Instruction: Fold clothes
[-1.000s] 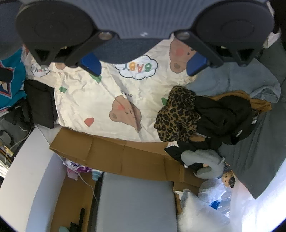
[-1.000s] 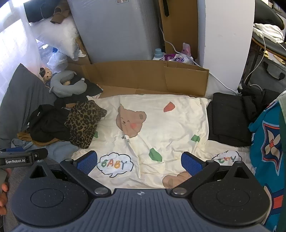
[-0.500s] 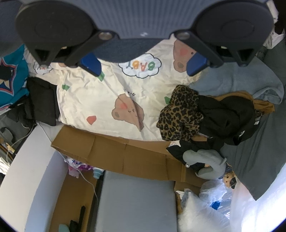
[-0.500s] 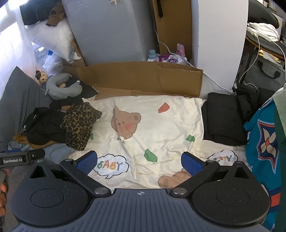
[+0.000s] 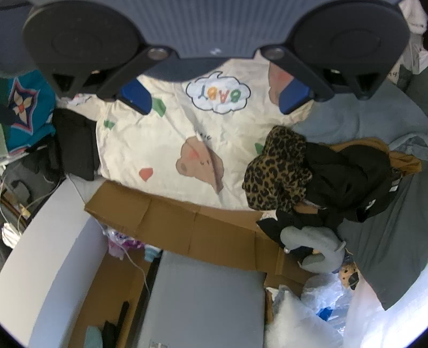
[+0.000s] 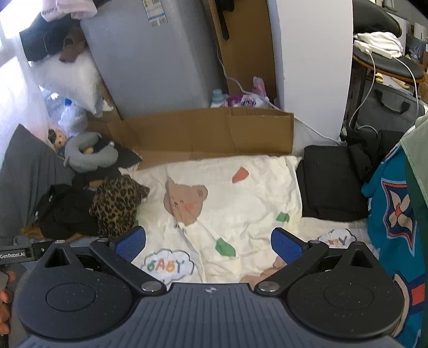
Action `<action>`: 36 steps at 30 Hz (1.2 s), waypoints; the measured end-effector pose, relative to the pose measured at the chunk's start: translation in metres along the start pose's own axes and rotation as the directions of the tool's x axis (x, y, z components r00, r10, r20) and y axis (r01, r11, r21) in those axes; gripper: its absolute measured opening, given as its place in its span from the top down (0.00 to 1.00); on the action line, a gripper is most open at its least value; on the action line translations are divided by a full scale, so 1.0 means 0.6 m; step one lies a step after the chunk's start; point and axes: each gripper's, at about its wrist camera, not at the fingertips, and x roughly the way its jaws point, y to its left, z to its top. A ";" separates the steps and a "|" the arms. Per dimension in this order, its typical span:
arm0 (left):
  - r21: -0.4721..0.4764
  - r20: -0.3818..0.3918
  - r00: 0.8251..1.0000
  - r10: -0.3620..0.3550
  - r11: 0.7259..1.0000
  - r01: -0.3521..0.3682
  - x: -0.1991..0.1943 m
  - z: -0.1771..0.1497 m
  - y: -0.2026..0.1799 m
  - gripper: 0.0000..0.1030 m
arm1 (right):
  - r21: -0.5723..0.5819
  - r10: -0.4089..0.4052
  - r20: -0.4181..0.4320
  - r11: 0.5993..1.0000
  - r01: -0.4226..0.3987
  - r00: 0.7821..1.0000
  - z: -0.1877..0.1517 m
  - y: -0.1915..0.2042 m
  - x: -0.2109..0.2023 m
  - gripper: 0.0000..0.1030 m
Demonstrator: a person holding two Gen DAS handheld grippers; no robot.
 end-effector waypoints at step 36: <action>-0.120 0.039 0.998 -0.042 0.992 0.046 0.210 0.056 0.203 0.08 | -0.014 0.035 0.101 0.999 -0.034 0.994 0.029 0.064 0.241 0.01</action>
